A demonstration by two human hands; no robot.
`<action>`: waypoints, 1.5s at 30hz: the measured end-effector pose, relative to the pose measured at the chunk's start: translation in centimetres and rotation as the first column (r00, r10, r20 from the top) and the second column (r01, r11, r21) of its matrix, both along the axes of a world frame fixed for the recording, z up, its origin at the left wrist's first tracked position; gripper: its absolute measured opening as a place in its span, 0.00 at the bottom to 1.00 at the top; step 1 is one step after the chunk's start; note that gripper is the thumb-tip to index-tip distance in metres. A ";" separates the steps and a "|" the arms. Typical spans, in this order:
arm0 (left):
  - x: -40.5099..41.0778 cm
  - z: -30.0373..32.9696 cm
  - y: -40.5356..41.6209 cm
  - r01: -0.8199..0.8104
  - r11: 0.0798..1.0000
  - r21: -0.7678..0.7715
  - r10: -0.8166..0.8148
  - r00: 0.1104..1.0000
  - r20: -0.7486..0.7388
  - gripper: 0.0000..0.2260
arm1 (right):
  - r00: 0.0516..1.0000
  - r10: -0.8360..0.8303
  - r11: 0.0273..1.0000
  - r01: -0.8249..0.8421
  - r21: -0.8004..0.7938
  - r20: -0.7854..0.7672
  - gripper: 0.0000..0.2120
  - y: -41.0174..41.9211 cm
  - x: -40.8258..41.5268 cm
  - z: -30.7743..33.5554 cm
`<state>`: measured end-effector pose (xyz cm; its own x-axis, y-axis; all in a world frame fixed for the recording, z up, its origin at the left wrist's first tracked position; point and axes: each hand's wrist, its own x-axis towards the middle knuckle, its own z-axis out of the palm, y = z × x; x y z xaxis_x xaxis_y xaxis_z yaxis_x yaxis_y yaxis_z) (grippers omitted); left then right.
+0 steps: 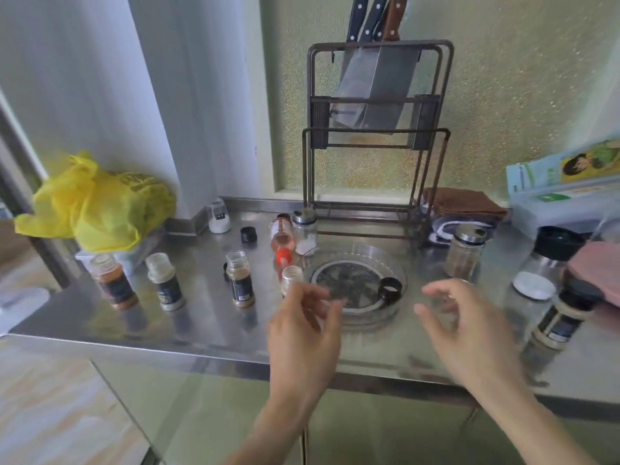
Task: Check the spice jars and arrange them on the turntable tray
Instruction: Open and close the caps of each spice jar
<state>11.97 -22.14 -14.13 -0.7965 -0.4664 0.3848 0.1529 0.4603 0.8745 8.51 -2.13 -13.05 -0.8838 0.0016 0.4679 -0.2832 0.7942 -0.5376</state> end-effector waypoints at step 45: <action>-0.7 2.4 2.7 0.408 0.832 0.375 -0.407 0.909 -0.087 0.17 | 0.822 0.567 0.527 -0.407 -0.746 -0.048 0.12 -1.3 -2.5 6.8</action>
<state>11.28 -19.47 -11.75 -0.9455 -0.2090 0.2497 0.2572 -0.0088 0.9663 6.05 -3.43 -6.26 -0.9135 -0.2038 0.3520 -0.3422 -0.0824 -0.9360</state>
